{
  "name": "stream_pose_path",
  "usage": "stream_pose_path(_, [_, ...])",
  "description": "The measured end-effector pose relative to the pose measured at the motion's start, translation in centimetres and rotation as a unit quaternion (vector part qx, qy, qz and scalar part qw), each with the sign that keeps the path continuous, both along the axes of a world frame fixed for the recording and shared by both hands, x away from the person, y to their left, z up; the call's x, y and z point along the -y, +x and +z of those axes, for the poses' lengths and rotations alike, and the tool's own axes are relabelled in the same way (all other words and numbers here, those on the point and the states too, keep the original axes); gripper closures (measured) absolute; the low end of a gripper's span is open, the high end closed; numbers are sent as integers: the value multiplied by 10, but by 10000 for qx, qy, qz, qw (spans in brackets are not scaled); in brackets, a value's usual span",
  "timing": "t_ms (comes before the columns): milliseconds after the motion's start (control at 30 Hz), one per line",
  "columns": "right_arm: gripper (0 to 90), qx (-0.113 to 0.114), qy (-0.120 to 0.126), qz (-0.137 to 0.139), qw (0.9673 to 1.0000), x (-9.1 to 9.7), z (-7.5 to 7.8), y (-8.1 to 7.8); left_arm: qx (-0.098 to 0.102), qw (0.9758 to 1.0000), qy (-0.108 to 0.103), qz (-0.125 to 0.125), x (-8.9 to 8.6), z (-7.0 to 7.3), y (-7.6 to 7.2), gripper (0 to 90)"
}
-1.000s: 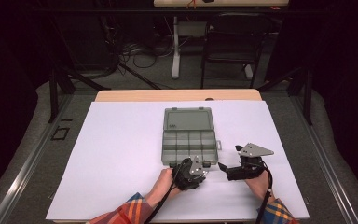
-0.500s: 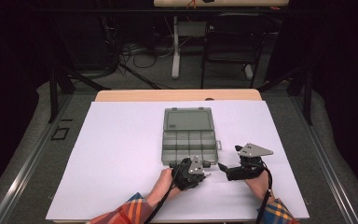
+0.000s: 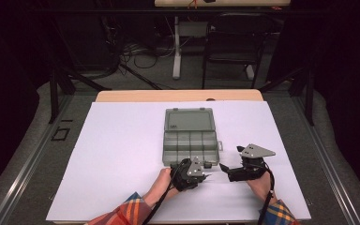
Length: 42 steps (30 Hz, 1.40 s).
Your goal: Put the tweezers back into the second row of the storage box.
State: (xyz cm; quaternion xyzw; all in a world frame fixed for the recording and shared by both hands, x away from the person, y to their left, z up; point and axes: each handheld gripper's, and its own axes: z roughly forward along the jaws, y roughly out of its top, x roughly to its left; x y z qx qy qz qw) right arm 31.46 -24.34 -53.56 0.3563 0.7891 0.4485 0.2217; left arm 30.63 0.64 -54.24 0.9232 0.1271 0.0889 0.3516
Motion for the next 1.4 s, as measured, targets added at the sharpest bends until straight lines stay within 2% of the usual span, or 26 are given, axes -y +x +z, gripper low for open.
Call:
stream_pose_path(800, [36,-9,-31,-2,10000,1,-1,1,27,9999,68,-131,-13,10,4,838])
stream_pose_path(1400, [37,-31,-19,-6,10000,2,-1,1,38,9998,12,-211,-20,18,2,846])
